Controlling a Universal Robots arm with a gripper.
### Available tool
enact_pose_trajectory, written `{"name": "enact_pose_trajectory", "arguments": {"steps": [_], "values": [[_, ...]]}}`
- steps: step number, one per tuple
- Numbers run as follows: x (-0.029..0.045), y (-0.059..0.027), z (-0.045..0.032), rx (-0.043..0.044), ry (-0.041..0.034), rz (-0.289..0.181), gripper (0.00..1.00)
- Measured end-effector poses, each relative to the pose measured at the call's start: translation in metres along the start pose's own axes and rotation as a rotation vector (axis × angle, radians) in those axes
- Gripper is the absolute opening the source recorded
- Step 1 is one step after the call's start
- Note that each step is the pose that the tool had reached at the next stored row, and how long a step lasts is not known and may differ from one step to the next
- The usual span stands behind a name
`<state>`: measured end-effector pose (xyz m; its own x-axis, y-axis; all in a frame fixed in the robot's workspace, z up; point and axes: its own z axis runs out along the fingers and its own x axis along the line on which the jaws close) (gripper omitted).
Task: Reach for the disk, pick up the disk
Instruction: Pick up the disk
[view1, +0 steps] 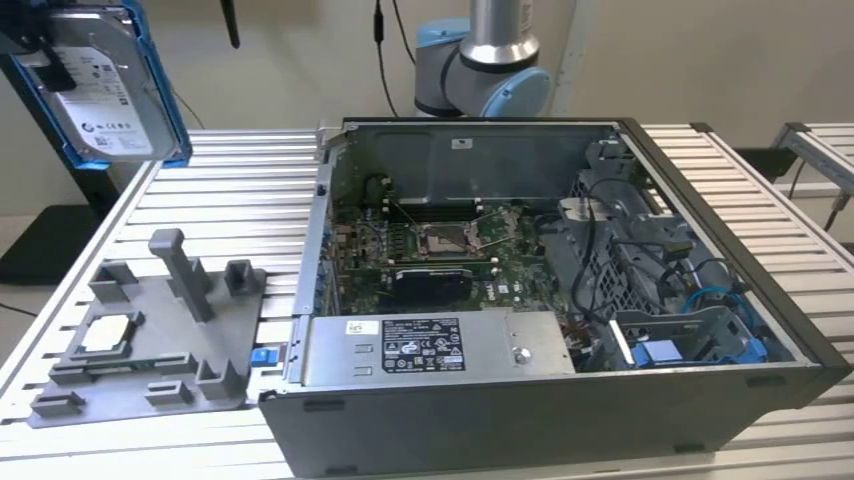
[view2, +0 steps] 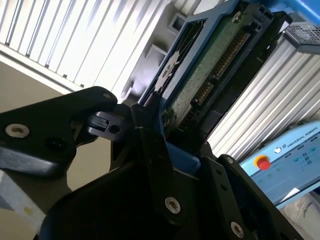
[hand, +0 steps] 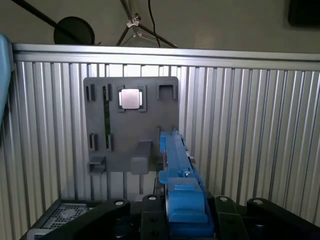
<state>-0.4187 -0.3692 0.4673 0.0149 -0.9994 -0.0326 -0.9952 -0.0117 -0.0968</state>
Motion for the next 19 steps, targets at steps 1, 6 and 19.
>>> {"name": "enact_pose_trajectory", "arguments": {"steps": [1,6,19], "values": [[0.0000,-0.0026,0.0003,0.0000,0.0000,0.000,0.00],[0.0001,-0.0139,0.0014,-0.0001,-0.0002,-0.001,0.00],[0.0007,-0.0608,0.0059,-0.0015,-0.0003,-0.002,0.00]]}}
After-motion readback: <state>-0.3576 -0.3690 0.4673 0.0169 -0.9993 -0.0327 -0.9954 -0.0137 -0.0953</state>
